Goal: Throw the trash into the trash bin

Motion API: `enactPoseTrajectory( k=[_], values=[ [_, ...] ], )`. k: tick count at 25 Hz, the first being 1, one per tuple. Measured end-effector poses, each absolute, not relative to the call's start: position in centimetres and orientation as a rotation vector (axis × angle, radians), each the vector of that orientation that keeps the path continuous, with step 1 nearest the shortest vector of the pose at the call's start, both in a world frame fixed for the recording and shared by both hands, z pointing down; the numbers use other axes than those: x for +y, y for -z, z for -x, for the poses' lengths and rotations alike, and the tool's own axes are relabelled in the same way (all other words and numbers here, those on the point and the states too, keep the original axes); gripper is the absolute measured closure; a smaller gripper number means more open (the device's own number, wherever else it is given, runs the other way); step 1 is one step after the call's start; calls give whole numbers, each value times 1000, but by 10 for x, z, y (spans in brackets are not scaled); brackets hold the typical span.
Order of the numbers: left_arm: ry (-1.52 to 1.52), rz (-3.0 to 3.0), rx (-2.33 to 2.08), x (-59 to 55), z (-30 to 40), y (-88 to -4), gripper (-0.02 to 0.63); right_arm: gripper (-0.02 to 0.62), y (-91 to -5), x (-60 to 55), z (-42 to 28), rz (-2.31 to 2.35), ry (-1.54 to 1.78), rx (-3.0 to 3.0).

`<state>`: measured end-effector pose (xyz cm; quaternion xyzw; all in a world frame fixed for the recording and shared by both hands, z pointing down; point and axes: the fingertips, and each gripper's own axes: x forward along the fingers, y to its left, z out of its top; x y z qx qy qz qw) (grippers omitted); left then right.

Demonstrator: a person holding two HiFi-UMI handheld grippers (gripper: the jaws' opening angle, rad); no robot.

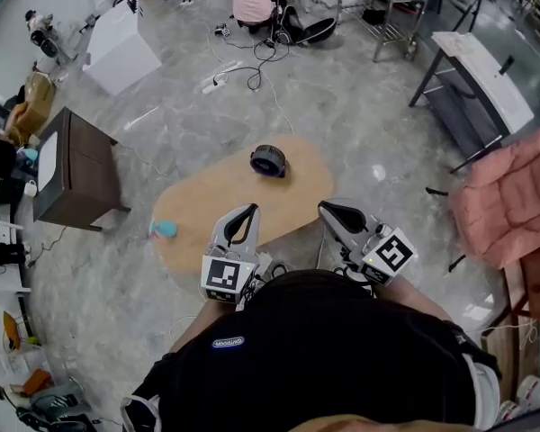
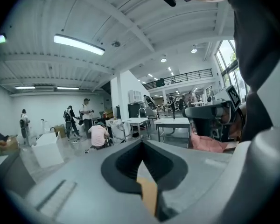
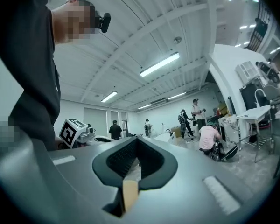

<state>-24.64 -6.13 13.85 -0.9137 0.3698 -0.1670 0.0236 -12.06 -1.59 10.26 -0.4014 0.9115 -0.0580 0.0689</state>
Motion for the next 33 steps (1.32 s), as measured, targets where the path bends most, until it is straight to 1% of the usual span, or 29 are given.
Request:
enactPoseTrajectory(
  k=[4,7,11,20,33],
  values=[
    [379,2860,1198,-54,236,-118,606,565,-91,-15,133,1109,100,2825],
    [331,2846,1212,-51,238,-111,606,566,-80,-15,144,1058,37,2862],
    [309,2839,1248,-46,247,-110,606,566,-79,-13,153,1049,21,2896],
    [315,2816,1258,-47,261,-102,606,565,-69,-17,149,1097,-19,2876],
    [262,2852,1173,-43,245,-100,606,566,-71,-9,140,1202,5,2854]
  ],
)
